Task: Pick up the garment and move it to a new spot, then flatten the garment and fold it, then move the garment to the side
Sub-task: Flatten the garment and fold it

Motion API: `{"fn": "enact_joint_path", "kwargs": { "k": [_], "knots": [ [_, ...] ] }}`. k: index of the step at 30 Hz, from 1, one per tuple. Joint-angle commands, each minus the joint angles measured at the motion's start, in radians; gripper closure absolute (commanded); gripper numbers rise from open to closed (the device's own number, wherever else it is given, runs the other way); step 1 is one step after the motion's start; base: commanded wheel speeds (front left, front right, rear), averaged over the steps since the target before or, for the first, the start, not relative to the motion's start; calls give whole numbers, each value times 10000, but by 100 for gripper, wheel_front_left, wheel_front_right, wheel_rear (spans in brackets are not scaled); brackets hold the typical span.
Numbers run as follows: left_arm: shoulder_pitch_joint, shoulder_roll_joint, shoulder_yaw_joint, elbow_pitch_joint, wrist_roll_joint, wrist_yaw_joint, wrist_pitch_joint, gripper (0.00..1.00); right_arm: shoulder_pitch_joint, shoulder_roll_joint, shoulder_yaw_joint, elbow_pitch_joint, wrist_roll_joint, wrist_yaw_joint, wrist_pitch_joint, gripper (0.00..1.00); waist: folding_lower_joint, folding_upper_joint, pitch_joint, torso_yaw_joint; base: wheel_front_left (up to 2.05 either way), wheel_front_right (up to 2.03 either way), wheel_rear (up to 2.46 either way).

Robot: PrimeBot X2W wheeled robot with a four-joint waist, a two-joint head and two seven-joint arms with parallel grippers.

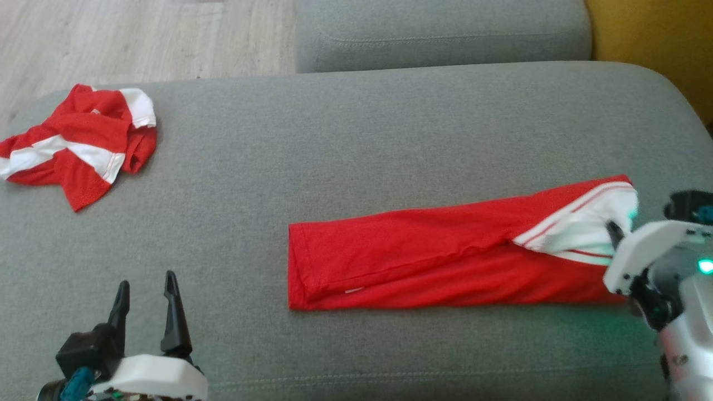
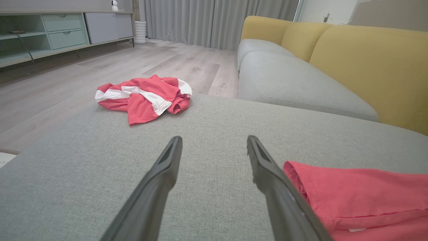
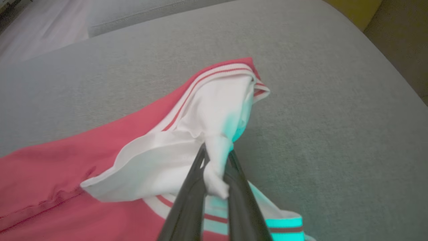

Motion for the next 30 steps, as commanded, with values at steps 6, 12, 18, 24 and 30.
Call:
{"fn": "enact_joint_path", "kwargs": {
  "k": [6, 12, 18, 24, 30],
  "knots": [
    [-403, 106, 327, -126, -73, -69, -150, 0, 334, 261, 841, -2456, 708, 65, 619, 100, 0, 0, -83, -71, 0, 0, 0],
    [-491, 102, 264, -39, -70, -140, -138, 0, 1079, 887, 1639, -4731, 1281, 65, 1324, 100, 0, 0, -104, 209, 0, 0, 0],
    [-636, 92, 149, -10, -33, -212, -78, 0, 1442, 1898, 2593, -5674, 1722, 65, 1656, 100, 0, 0, -49, 644, 0, 0, 0],
    [-955, 36, -98, -34, 109, -317, 48, 0, 1239, 2223, 3873, -5245, 2323, 65, 1323, 100, 0, 0, 82, 1315, 0, 0, 0],
    [-1315, -121, -416, 5, 257, -445, 168, 0, 544, 2234, 5498, -4146, 3673, 65, 521, 100, 0, 0, 208, 2179, 0, 0, 0]
  ]
}}
